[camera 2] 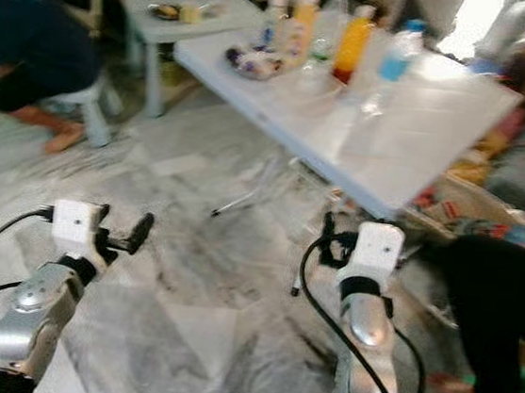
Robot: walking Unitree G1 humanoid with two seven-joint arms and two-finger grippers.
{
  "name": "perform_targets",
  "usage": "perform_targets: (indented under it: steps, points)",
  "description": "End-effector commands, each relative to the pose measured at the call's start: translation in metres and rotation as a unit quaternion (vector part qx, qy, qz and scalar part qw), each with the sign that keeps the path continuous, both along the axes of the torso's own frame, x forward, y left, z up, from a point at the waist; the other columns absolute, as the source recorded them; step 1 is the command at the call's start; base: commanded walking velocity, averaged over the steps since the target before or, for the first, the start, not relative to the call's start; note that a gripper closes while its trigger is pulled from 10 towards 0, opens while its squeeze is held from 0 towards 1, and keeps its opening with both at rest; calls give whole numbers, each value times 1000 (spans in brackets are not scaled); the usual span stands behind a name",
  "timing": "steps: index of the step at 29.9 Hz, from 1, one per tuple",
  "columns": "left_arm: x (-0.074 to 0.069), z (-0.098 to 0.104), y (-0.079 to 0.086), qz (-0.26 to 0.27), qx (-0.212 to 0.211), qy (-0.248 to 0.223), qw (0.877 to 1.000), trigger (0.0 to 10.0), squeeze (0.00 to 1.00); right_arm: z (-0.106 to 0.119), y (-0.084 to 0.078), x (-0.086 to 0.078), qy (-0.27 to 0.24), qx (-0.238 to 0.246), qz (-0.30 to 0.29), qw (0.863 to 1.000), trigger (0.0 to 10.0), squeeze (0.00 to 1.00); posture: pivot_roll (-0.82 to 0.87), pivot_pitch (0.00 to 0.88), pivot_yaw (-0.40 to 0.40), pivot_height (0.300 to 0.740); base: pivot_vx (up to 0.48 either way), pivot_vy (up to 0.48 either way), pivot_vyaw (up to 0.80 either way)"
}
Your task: Restocking fridge
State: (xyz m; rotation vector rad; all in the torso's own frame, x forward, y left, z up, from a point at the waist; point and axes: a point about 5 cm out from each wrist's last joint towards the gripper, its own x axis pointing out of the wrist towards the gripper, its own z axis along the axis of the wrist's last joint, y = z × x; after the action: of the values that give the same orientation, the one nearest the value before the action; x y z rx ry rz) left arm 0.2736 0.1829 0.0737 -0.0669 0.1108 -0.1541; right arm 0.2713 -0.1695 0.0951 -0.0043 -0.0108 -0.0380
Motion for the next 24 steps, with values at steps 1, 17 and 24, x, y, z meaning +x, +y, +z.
perform_targets:
  steps: [1, 17, 24]
  points:
    - [6, 10, -4, -3, 10, -24, 1000, 10000, 0, 7, -2, 3, -15, 2, 0, 1000, 10000, 0, -13, 2, -12, 740, 394, 274, 0]
    - [7, 10, -12, 5, 10, -33, 999, 10000, 0, 7, 3, 0, -21, 22, 11, 999, 10000, 0, -17, 4, -2, 740, 398, 267, 0]
    - [10, 12, -14, 2, 24, -38, 999, 10000, 0, 10, 5, 1, -27, 25, 22, 999, 10000, 0, -13, 9, -4, 740, 373, 301, 0]
